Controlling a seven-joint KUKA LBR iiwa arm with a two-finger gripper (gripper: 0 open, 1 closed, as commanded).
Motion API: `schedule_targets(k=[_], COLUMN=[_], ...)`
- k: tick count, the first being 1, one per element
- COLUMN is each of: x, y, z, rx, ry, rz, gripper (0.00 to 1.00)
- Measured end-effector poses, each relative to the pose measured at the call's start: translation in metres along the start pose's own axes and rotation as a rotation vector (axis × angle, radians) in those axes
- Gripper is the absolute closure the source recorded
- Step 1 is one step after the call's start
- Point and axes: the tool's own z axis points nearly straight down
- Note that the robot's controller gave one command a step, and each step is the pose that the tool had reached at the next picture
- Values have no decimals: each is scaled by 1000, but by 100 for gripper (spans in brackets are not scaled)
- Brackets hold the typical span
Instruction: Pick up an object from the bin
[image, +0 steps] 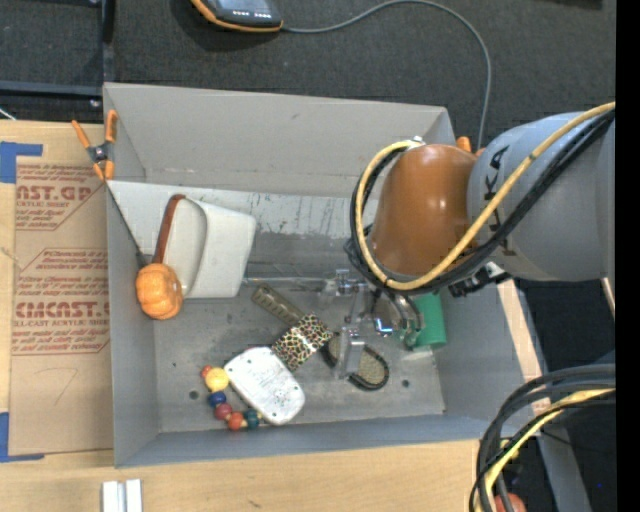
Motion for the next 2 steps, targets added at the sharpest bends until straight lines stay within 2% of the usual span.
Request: schedule_targets(k=[1,2], x=[0,-2], y=[0,-46], z=[0,37], rx=[0,1], ry=[0,2], rz=[0,28], gripper=[0,0])
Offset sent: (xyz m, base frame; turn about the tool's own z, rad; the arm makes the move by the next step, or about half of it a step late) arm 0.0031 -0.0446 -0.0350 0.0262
